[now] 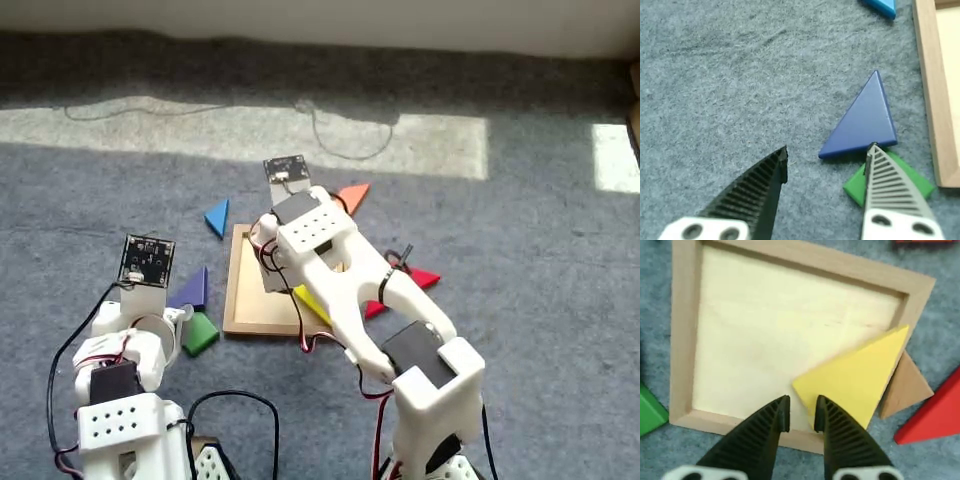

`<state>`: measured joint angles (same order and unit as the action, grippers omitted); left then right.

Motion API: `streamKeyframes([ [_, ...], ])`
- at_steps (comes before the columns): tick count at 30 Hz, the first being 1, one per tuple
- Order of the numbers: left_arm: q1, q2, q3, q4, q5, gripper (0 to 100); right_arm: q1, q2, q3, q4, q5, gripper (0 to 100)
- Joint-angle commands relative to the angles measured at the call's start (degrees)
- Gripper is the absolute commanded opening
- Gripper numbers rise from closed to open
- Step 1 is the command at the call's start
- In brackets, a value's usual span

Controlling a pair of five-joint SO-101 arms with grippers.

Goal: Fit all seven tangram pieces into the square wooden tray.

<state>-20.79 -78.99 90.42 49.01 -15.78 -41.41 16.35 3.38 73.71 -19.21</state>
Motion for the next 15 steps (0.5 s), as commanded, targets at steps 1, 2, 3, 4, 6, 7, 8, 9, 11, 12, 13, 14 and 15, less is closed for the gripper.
streamKeyframes([
  [1, 0.48, -0.75, -0.40, -1.23, 0.35, 26, -0.04, -1.45, -3.03, 2.86, 4.31, 2.2],
  [2, 0.48, -0.75, -0.40, -1.23, 0.35, 26, 0.31, -1.36, -3.03, 3.03, 4.22, 2.0],
  [3, 0.48, -0.75, -0.40, -1.23, 0.35, 26, 0.92, -1.36, -2.95, 2.95, 4.13, 2.0],
  [4, 0.48, -0.75, -0.40, -1.23, 0.35, 26, 1.45, -1.19, -2.95, 2.77, 4.13, 2.0],
  [6, 0.48, -0.75, -0.40, -1.23, 0.35, 26, 2.68, -1.01, -2.95, 2.42, 4.22, 2.0],
  [7, 0.48, -0.75, -0.40, -1.23, 0.35, 26, 3.21, -1.01, -2.77, 1.54, 4.22, 2.0],
  [8, 0.48, -0.75, -0.40, -1.23, 0.35, 26, 3.47, -0.92, -2.77, 0.84, 4.22, 2.0],
  [9, 0.48, -0.75, -0.40, -1.23, 0.35, 26, 3.74, -0.84, -2.77, 0.22, 4.31, 2.0],
  [11, 0.48, -0.75, -0.40, -1.23, 0.35, 26, 3.74, 0.31, -2.86, -1.45, 4.31, 2.0],
  [12, 0.48, -0.75, -0.40, -1.23, 0.35, 26, 3.74, 1.36, -3.12, -2.07, 4.31, 2.0],
  [13, 0.48, -0.75, -0.40, -1.23, 0.35, 26, 3.56, 2.59, -3.21, -2.77, 4.31, 2.0],
  [14, 0.48, -0.75, -0.40, -1.23, 0.35, 26, 3.47, 3.91, -3.30, -3.21, 4.31, 2.0],
  [15, 0.48, -0.75, -0.40, -1.23, 0.35, 26, 3.47, 5.49, -3.30, -3.21, 4.31, 2.0],
])
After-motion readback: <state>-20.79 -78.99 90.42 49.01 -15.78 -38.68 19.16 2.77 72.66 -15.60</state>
